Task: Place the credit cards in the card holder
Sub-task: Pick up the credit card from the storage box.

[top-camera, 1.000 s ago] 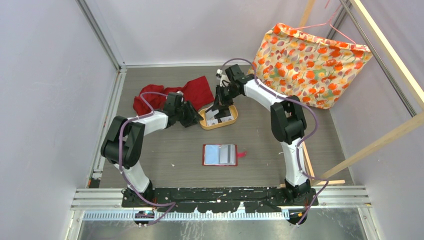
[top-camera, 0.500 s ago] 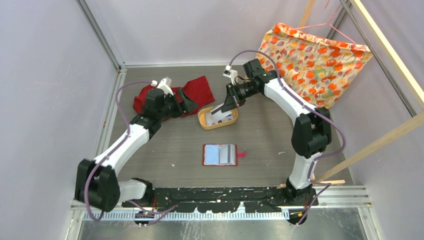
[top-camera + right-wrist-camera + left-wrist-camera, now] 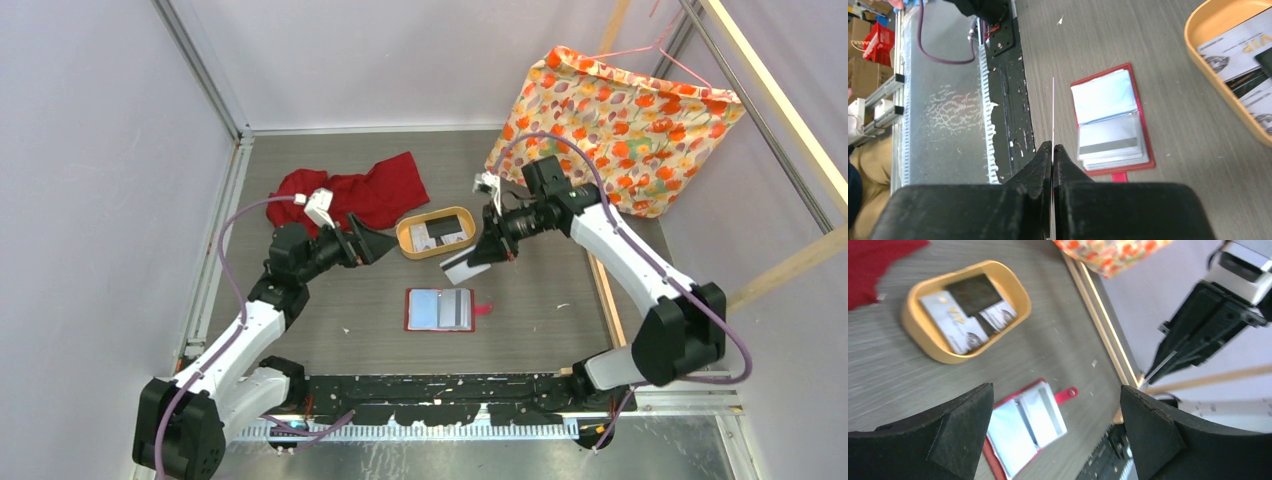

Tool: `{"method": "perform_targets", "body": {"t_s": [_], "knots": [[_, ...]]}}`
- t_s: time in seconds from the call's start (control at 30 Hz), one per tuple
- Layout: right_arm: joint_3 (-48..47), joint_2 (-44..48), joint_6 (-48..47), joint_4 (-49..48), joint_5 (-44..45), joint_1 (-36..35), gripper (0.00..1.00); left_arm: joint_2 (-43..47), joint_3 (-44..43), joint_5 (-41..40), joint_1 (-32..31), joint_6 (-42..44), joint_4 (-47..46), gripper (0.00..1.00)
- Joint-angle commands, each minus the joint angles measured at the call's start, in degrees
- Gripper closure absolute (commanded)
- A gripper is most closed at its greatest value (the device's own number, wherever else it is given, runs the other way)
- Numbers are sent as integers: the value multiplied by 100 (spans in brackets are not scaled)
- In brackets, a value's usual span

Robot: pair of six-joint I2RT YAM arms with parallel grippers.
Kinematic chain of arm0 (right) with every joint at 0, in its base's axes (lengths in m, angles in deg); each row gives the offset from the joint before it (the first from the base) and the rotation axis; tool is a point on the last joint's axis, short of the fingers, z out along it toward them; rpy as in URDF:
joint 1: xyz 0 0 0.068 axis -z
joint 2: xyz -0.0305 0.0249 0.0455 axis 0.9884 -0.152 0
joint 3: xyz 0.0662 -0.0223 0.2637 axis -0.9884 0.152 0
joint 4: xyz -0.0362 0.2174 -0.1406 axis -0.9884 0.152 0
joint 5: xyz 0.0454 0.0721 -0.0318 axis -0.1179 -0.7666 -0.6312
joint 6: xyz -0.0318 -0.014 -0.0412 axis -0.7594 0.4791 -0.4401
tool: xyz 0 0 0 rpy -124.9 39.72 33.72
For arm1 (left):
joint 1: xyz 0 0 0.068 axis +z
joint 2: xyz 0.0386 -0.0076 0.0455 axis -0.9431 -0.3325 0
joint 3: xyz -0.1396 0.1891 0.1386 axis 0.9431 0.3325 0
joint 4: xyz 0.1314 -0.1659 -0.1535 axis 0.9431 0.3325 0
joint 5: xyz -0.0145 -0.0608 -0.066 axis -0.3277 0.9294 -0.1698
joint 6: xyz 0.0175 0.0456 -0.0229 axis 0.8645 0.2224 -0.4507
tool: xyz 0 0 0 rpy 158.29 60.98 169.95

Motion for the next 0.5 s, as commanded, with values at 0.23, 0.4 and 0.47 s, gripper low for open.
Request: {"method": "perform_targets", "body": {"t_s": [0.23, 0.4, 0.47], "knots": [[358, 111, -1014, 274, -350, 28, 99, 7, 76, 837, -1590, 1225, -1533, 5], [-105, -435, -1947, 1413, -328, -149, 99, -465, -317, 916, -1991, 1915, -1177, 9], [-288, -649, -2204, 1751, -304, -222, 99, -727, -526, 1098, -2072, 2041, -1096, 13]]}}
